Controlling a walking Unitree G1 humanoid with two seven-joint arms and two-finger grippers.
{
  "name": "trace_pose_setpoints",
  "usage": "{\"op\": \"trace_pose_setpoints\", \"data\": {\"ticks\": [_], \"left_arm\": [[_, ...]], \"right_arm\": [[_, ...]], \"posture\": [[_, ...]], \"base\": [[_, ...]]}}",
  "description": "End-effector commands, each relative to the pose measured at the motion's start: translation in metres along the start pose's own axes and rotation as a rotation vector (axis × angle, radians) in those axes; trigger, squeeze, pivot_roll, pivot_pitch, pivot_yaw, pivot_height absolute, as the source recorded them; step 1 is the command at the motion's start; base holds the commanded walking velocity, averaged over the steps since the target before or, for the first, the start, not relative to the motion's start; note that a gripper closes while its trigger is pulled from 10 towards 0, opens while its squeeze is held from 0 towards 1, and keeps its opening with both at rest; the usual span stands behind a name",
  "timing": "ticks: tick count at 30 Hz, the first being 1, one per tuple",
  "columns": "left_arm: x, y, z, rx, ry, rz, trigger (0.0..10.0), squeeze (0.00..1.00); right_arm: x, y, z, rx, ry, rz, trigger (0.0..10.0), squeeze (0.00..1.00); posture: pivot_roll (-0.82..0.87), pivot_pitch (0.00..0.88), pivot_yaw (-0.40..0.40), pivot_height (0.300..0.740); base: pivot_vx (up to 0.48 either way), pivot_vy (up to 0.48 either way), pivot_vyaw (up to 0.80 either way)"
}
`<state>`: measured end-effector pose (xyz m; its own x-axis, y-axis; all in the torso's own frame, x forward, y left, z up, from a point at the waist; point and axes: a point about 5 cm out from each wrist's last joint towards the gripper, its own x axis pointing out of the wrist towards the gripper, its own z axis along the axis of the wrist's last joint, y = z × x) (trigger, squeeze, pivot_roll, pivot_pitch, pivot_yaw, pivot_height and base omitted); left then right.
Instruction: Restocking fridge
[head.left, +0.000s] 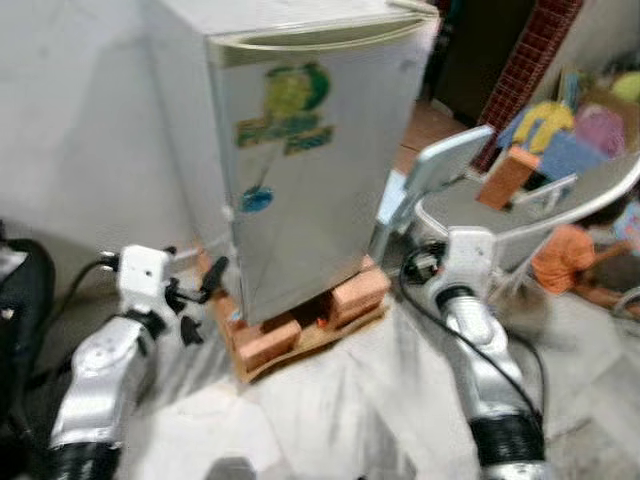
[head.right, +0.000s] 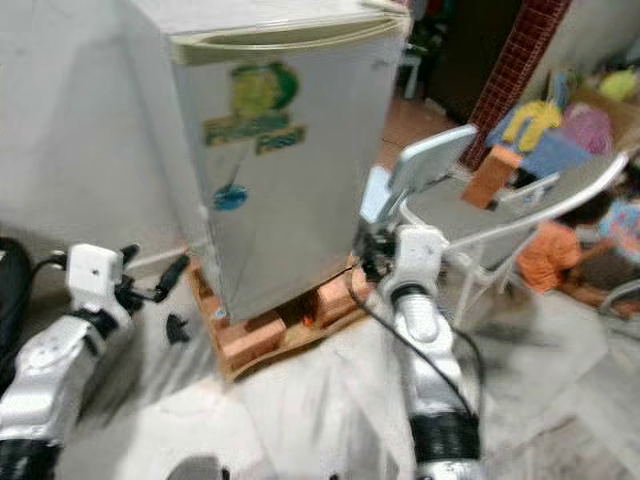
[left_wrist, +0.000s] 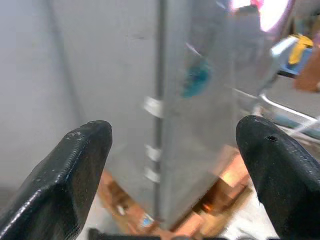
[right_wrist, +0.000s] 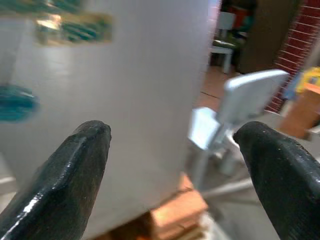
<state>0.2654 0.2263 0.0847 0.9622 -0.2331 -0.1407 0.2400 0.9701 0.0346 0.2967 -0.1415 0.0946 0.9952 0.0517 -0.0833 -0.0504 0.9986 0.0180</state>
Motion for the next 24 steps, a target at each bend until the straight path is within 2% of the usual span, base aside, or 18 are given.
{"op": "trace_pose_setpoints", "data": {"ticks": [1, 13, 16, 19, 24], "left_arm": [[0.007, -0.008, 0.003, 0.005, -0.018, -0.031, 10.0, 0.0], [0.011, -0.009, 0.007, 0.007, -0.044, -0.059, 10.0, 0.0], [0.011, -0.015, 0.008, -0.009, -0.055, -0.085, 10.0, 0.0], [0.01, -0.019, 0.009, -0.046, -0.062, -0.13, 10.0, 0.0], [0.009, -0.025, 0.007, -0.058, -0.049, -0.192, 10.0, 0.0]], "right_arm": [[0.001, -0.016, 0.006, -0.024, -0.022, -0.046, 10.0, 0.0], [0.004, -0.016, 0.008, -0.032, -0.031, -0.047, 10.0, 0.0], [0.004, -0.016, 0.008, -0.034, -0.031, -0.048, 10.0, 0.0], [0.005, -0.016, 0.008, -0.032, -0.03, -0.049, 10.0, 0.0], [0.006, -0.014, 0.006, -0.033, -0.014, -0.047, 10.0, 0.0]], "posture": [[0.12, 0.0, -0.058, 0.74], [0.13, 0.0, -0.061, 0.74], [0.13, 0.0, -0.062, 0.74], [0.13, 0.0, -0.064, 0.74], [0.14, 0.0, -0.07, 0.74]], "base": [[0.334, 0.345, 0.0], [0.463, 0.02, 0.0], [0.48, 0.0, 0.0], [0.0, 0.0, 0.0], [0.0, 0.0, -0.75]]}}
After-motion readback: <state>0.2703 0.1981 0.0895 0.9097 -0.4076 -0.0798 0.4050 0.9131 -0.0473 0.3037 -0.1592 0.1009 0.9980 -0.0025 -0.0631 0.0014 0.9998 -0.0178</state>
